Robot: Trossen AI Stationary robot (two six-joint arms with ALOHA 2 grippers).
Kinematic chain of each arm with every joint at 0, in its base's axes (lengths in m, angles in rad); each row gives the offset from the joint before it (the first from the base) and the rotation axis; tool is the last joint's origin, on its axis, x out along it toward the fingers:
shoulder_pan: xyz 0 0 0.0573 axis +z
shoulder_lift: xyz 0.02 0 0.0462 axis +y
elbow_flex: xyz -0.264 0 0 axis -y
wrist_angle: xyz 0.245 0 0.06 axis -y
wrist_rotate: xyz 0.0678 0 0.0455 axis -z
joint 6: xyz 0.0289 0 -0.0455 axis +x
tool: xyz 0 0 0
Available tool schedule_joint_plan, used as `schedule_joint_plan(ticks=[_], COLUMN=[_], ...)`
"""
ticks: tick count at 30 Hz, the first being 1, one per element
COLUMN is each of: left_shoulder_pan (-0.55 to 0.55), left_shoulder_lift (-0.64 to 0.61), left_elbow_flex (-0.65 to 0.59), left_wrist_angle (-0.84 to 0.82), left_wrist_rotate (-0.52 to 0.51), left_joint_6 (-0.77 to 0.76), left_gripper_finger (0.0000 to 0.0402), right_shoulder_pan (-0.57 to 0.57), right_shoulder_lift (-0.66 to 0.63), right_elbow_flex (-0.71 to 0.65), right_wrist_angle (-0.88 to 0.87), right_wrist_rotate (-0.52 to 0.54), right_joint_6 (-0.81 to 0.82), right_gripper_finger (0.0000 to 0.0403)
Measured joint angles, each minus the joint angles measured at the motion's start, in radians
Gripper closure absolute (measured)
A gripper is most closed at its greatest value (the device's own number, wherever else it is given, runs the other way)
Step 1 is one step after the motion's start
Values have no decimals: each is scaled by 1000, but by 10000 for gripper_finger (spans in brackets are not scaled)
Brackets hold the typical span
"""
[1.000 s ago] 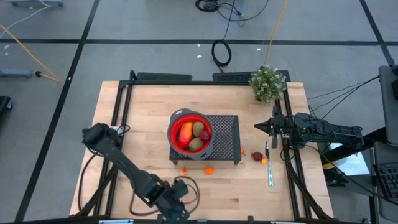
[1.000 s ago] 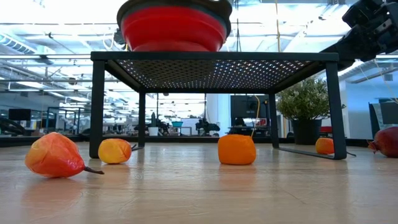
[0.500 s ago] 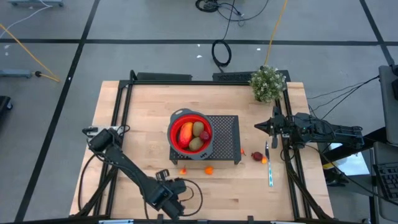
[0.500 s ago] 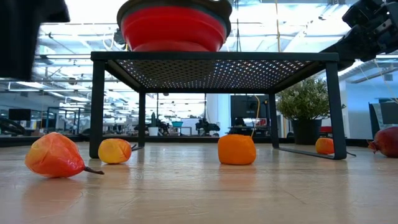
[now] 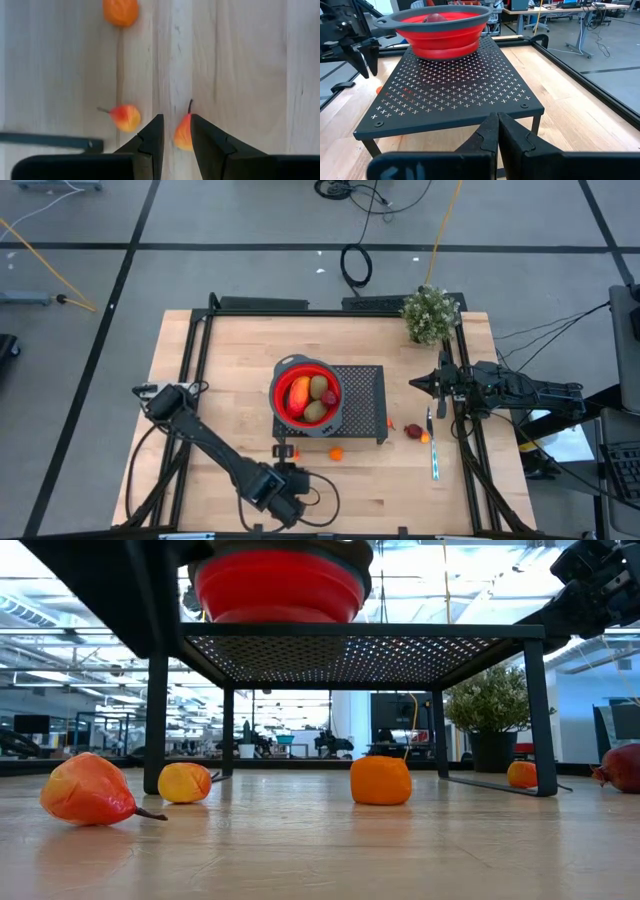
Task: Pick & Place Fruit
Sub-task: Put the peach into the red colander on the shelf
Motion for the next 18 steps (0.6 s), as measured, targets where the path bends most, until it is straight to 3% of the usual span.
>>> schedule_joint_plan(ticks=[9,18], left_shoulder_pan=[35,35], left_shoulder_lift=[5,6], left_elbow_flex=[-2,-3], left_wrist_angle=[20,20], left_wrist_rotate=[76,79], left_joint_6=[6,-3], left_gripper_finger=[309,309], right_shoulder_pan=[0,0], right_shoulder_lift=[0,0], right_elbow_flex=[0,0], right_wrist_angle=[0,0], right_wrist_rotate=[0,0], right_joint_6=[0,0], right_gripper_finger=[403,403])
